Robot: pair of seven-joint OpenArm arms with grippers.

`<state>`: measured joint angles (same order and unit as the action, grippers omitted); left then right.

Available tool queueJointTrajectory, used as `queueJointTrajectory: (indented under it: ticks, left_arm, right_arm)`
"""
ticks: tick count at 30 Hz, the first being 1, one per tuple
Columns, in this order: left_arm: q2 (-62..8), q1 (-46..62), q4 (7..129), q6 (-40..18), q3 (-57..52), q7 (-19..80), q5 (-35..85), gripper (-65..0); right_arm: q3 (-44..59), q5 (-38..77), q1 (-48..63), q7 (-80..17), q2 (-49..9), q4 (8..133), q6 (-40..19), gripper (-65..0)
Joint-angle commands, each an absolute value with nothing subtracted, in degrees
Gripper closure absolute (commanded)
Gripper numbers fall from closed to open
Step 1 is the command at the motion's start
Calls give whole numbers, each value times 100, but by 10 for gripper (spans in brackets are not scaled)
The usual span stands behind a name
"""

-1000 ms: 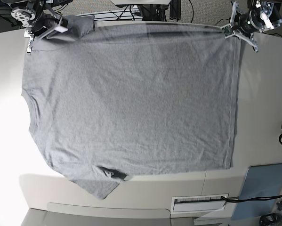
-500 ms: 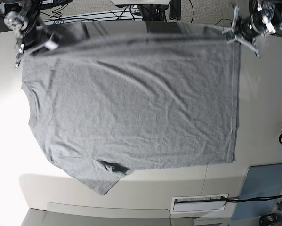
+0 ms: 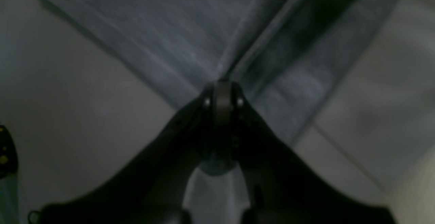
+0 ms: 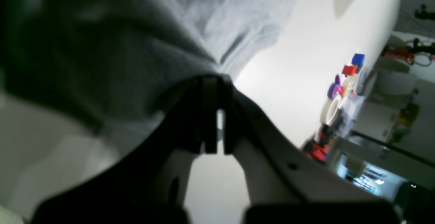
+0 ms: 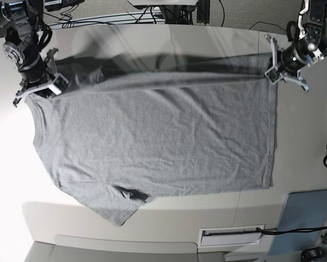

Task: Fold the T-shirt properly
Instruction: 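Lift the grasped side edge with both grippers and pull it inward, then lower the lifted edge onto the shirt body with both grippers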

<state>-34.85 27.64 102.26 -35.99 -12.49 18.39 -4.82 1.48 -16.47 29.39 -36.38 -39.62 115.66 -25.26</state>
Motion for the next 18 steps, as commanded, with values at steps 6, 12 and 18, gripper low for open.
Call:
queueJointTrajectory:
  ticks: [6,12,18]
  left_arm:
    - [-3205,2265,9931,-3599,-1288,1754,-469,0]
    - [-3192,2093,9751,-3597,-1288,1752,-469,0]
    - [-3192,2075,9749,-3597,-1288,1647,-469,0]
  right_arm:
    - [-318,-1763,2156,-3594,-3968,11295,-2394,0]
    - [-926,-1815,1455,-3555,-3966,10897,-2307,0]
    - [-1216,-2102,873,-3409,-3966,10707,-2287,0]
